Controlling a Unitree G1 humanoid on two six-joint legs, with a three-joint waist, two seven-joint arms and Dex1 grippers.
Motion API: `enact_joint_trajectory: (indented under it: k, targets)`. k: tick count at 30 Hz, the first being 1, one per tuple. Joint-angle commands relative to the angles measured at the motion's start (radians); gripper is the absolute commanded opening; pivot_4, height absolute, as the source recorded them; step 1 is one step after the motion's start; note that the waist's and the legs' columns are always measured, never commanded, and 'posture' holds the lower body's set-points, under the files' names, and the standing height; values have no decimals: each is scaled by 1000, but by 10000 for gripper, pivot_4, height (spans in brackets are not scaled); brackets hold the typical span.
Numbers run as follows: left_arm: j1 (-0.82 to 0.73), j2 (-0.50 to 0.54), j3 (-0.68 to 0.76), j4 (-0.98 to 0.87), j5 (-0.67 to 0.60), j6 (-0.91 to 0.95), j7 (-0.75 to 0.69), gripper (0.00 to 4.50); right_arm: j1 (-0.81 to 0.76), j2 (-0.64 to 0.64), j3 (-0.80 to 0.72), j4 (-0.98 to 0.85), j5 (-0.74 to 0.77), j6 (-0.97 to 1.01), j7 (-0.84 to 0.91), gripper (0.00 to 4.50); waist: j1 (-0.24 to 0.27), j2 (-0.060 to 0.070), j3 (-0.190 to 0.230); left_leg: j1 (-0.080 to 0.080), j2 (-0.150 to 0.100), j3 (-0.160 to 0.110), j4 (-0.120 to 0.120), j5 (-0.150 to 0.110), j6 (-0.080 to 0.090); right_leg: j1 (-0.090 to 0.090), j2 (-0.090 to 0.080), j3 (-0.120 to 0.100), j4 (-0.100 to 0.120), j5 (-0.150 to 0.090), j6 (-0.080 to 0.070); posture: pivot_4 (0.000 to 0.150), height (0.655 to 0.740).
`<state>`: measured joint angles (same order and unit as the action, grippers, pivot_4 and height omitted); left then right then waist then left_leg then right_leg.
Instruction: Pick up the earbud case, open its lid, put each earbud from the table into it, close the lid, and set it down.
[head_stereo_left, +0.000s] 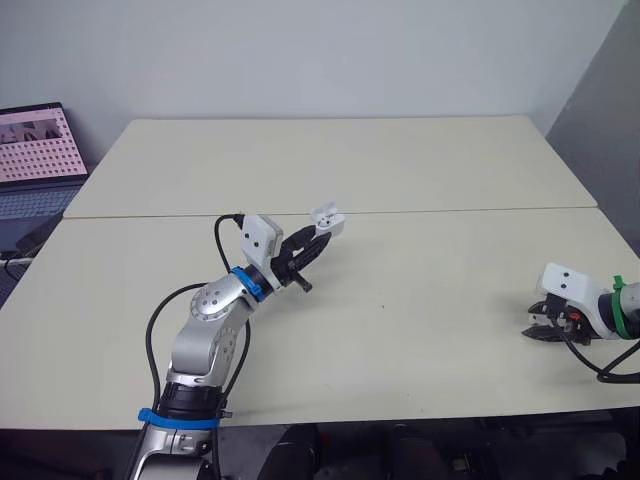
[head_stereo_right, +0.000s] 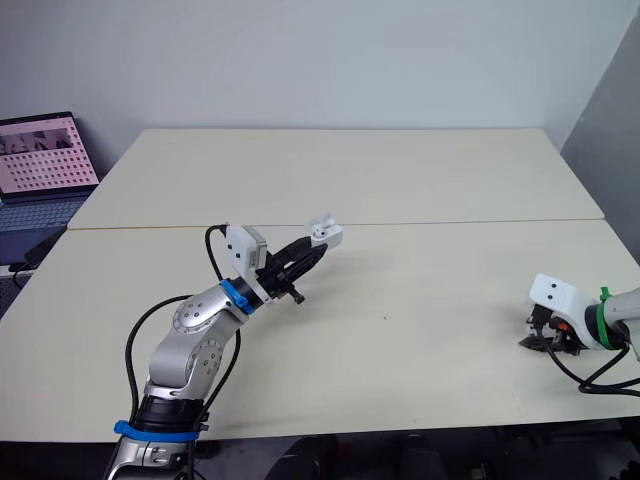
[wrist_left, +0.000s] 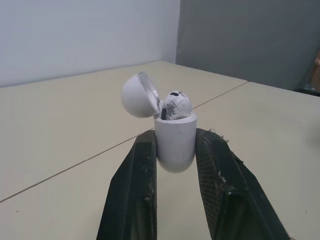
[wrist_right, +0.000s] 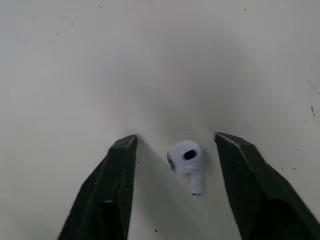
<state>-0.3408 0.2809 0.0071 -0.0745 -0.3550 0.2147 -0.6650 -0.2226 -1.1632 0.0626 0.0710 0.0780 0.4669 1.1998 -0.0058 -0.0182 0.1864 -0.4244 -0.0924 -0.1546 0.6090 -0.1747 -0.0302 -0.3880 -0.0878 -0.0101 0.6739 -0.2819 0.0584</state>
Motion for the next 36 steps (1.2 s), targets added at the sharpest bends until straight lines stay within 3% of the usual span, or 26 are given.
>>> enact_joint_trajectory:
  k: [1,33,36]
  targets:
    - [-5,0,5,-53,-16,-7,4,7415,26,-21,24,-7,-24,-8,23,26786,5,0,0,0,0,0,0,0,0,0,0,0,0,0,0,1500,7400]
    - [-4,-13,-3,-56,-13,-6,21,7415,-13,-28,54,83,-89,-87,51,26786,12,-1,0,0,-1,0,1,0,0,2,0,0,-1,0,0,1500,7400]
    - [-7,-11,-2,-51,-13,-7,18,7415,-23,-15,58,106,-98,-117,41,20818,12,-2,-1,0,0,0,1,0,0,2,0,0,-1,1,1,1500,7400]
